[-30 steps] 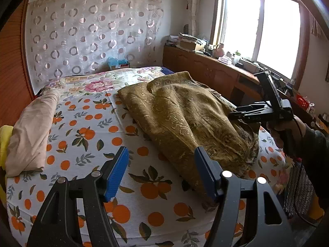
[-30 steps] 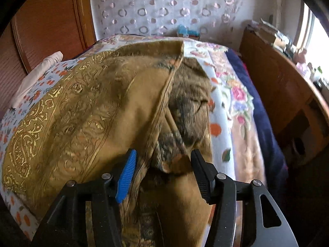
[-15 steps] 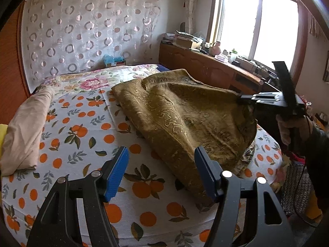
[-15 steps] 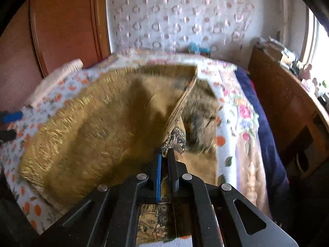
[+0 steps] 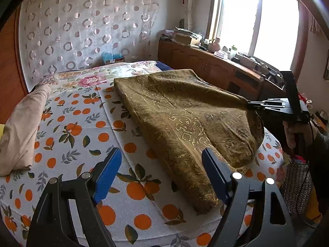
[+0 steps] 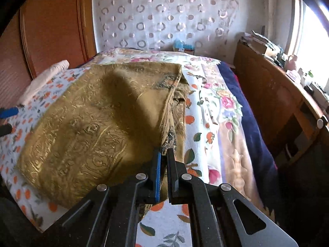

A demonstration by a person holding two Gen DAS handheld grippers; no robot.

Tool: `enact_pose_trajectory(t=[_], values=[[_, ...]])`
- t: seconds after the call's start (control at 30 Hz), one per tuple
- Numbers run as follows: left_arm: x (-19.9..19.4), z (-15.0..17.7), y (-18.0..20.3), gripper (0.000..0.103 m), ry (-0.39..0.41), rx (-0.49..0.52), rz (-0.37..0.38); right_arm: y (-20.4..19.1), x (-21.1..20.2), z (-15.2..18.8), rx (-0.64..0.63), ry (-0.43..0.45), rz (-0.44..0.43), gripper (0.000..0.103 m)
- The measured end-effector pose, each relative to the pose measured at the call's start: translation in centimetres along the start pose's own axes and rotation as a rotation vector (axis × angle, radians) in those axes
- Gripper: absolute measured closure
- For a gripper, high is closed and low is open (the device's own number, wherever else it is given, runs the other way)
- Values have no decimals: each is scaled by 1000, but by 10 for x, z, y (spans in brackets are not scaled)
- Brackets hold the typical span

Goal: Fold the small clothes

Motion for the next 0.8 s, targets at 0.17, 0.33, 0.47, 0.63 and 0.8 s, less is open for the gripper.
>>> enact_pose_trajectory(t=[0.17, 0.33, 0.47, 0.63, 0.8], values=[[5, 3, 4, 22, -14, 10, -3, -2, 6, -11, 19, 7, 6, 99], [13, 11, 9, 22, -49, 24, -7, -2, 7, -12, 16, -17, 21, 80], [18, 16, 10, 22, -71, 27, -12, 0, -1, -17, 30, 31, 30, 77], [19, 20, 12, 22, -76, 46, -26, -11, -8, -9, 0, 43, 24, 73], [21, 23, 15, 22, -88, 56, -27, -34, -16, -2, -4, 48, -40, 73]])
Point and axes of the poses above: each gripper's, at about its wrist camera, not at the fingertips, and x roughly the way its jaws point, y to its right, z to its underside, the point moved 6 cm from there along x, roughly the way its jaws point, and after that the axes turned 15 degrees about y, right-handed, at the moved point
